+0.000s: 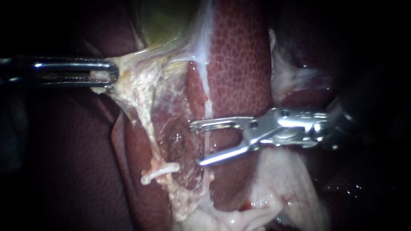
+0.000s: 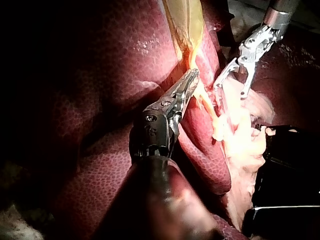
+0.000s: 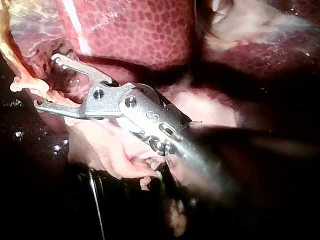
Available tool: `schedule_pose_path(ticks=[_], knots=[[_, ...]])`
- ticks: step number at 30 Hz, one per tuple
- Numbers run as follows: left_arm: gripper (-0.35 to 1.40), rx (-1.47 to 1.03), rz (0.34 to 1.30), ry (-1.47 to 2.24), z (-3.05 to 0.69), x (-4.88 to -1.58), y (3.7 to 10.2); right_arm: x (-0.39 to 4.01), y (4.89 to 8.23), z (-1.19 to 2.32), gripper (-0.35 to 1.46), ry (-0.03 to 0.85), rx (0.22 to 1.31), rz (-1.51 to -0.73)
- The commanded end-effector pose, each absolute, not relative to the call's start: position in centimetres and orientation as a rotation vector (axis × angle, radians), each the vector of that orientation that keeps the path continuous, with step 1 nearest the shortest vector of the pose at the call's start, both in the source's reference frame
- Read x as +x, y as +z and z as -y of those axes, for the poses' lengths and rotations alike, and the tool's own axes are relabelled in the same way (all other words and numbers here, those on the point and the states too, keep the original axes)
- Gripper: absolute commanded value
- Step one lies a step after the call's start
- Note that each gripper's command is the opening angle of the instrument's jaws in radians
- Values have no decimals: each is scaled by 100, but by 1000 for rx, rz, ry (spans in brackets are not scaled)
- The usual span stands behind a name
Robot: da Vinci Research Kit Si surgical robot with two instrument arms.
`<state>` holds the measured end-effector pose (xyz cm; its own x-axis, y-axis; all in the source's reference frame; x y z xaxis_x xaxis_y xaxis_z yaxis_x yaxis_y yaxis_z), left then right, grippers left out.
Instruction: Going back first clip left tube
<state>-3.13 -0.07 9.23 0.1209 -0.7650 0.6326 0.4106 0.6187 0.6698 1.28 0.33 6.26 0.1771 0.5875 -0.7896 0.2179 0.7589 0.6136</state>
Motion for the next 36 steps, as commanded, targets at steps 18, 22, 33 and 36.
schedule_pose_path(ticks=[18,22,33,36], knots=[[-35,355,1160,-887,16,-328,942,66,577,-57,60,293,685,-1358],[-35,349,1158,-878,20,-341,968,68,577,-56,60,294,684,-1359],[-35,378,1118,-842,27,-394,1037,71,574,-55,60,295,683,-1361],[-35,385,1114,-841,31,-400,1040,71,574,-54,60,295,683,-1361]])
